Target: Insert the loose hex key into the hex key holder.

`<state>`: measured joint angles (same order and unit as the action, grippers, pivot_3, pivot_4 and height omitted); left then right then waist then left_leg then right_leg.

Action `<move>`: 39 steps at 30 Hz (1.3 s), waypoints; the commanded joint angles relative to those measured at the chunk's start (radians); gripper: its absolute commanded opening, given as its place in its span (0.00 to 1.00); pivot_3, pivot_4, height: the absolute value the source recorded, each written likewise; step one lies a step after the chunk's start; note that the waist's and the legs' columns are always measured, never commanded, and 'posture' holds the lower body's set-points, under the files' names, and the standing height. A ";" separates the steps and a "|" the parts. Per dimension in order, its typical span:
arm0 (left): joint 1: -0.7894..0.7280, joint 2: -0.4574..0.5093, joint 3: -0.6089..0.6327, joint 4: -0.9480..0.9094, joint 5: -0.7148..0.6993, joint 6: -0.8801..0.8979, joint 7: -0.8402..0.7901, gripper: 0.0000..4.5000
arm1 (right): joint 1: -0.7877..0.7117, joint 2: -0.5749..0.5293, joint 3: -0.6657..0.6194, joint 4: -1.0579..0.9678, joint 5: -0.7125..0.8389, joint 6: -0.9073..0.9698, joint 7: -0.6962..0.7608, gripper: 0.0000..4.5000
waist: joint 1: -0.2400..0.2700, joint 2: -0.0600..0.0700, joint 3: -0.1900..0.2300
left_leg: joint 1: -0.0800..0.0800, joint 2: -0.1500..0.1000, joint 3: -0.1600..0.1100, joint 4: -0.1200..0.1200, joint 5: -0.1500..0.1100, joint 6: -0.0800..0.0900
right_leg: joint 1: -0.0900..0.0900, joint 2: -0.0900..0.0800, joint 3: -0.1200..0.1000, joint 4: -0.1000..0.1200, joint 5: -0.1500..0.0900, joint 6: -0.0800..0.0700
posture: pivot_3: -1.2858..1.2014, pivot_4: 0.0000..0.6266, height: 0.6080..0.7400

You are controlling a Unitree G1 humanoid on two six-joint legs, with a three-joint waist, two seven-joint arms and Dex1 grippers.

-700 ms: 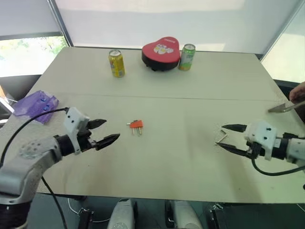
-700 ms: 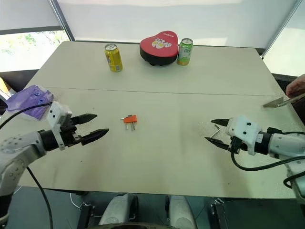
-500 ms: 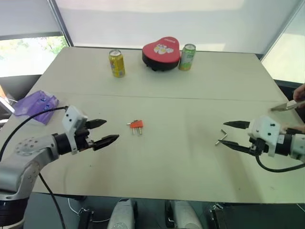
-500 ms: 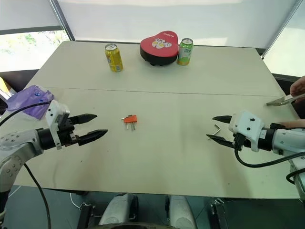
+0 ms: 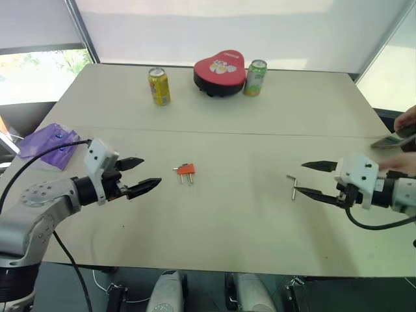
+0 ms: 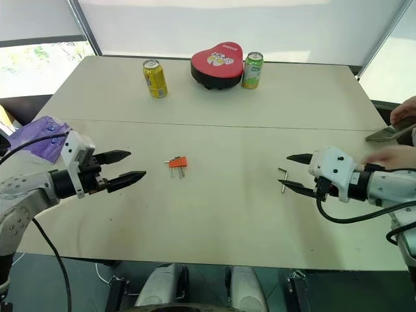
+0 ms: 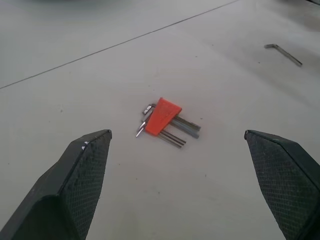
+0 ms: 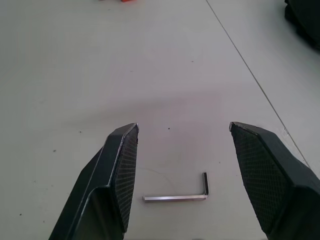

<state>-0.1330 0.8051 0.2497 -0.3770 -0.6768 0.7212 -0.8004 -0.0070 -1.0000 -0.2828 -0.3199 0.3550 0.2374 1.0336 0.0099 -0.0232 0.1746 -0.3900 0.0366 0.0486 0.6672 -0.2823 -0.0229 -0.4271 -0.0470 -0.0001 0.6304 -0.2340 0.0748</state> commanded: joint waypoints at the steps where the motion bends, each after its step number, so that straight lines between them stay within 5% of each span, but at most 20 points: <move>1: -0.017 0.004 0.010 -0.037 -0.013 0.006 0.007 0.99 | -0.024 0.006 -0.008 -0.025 0.006 0.004 -0.013 0.67 | 0.000 0.000 0.000 | 0.000 0.000 0.000 0.000 0.000 0.000 | 0.000 0.000 0.000 0.000 0.000 0.000 | 0.52 0.24 1.00; 10: -0.006 -0.006 0.012 -0.049 -0.010 0.012 0.028 0.99 | -0.122 0.046 0.071 0.007 -0.028 -0.031 -0.047 0.67 | -0.004 0.000 0.000 | 0.000 0.000 0.000 0.000 0.000 0.000 | 0.000 0.000 0.000 0.000 0.000 0.000 | 0.52 0.24 1.00; 25: 0.136 -0.062 -0.044 -0.079 0.128 -0.090 0.089 0.99 | -0.591 0.513 0.585 0.615 -0.462 -0.444 -0.224 0.67 | -0.023 0.000 0.000 | -0.001 0.000 0.000 0.000 0.000 0.000 | -0.001 0.000 0.000 0.001 0.001 0.001 | 0.52 0.24 1.00; 39: 0.308 -0.087 0.030 -0.192 0.134 -0.096 0.150 0.99 | -0.780 0.723 0.670 1.010 -0.550 -0.662 -0.246 0.67 | -0.027 0.000 0.000 | 0.000 0.002 0.000 0.000 0.000 0.000 | -0.001 -0.001 0.000 0.002 0.001 0.000 | 0.52 0.24 1.00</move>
<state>0.1645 0.7237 0.2454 -0.5250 -0.5458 0.6452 -0.6625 -0.7539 -0.2935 0.3854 0.6826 -0.1936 -0.3982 0.7801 -0.0175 -0.0230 0.1748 -0.3899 0.0388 0.0480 0.6670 -0.2821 -0.0232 -0.4284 -0.0484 0.0000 0.6327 -0.2328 0.0751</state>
